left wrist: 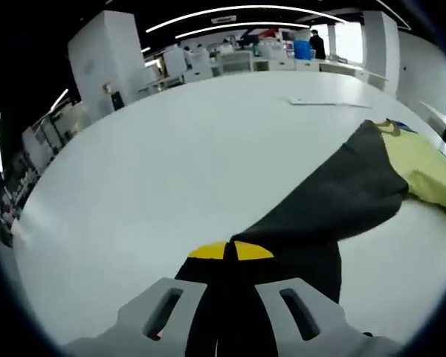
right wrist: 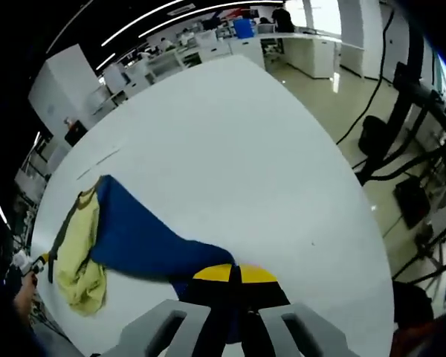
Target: Fold the garment on the visible template until the final outline fits inside the template.
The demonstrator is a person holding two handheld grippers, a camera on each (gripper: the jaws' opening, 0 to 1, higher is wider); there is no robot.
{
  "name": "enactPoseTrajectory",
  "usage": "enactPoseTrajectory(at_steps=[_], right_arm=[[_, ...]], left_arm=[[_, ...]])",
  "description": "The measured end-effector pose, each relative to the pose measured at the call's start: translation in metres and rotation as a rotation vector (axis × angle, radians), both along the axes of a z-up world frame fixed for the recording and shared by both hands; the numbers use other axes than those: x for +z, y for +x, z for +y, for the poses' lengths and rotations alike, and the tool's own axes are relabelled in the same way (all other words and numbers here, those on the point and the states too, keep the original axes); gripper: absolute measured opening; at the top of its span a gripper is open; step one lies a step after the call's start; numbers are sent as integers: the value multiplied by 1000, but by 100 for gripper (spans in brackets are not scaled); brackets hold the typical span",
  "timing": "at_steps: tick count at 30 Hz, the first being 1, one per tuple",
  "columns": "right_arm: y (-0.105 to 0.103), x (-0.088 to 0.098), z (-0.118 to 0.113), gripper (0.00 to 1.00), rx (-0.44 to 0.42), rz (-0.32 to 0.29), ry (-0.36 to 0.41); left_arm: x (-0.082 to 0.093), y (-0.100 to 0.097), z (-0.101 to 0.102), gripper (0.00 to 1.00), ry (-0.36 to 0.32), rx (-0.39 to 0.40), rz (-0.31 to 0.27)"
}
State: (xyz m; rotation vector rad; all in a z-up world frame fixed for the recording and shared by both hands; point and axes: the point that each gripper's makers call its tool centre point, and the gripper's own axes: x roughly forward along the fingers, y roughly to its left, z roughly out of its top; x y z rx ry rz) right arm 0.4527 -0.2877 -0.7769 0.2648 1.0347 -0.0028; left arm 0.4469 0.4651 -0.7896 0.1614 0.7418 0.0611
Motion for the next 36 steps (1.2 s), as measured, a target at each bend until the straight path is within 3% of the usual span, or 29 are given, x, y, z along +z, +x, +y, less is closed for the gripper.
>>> enactPoseTrajectory(at_steps=[14, 21, 26, 31, 36], right_arm=[[10, -9, -28, 0, -12, 33, -66], [10, -17, -26, 0, 16, 48, -99], [15, -11, -19, 0, 108, -13, -136], [9, 0, 7, 26, 143, -56, -97], [6, 14, 37, 47, 234, -121, -78]], left_arm=[[-1, 16, 7, 0, 38, -28, 38], [-1, 15, 8, 0, 32, -21, 40], [10, 14, 10, 5, 19, -4, -2], [17, 9, 2, 17, -87, 25, -42], [28, 3, -12, 31, -105, -26, -77]])
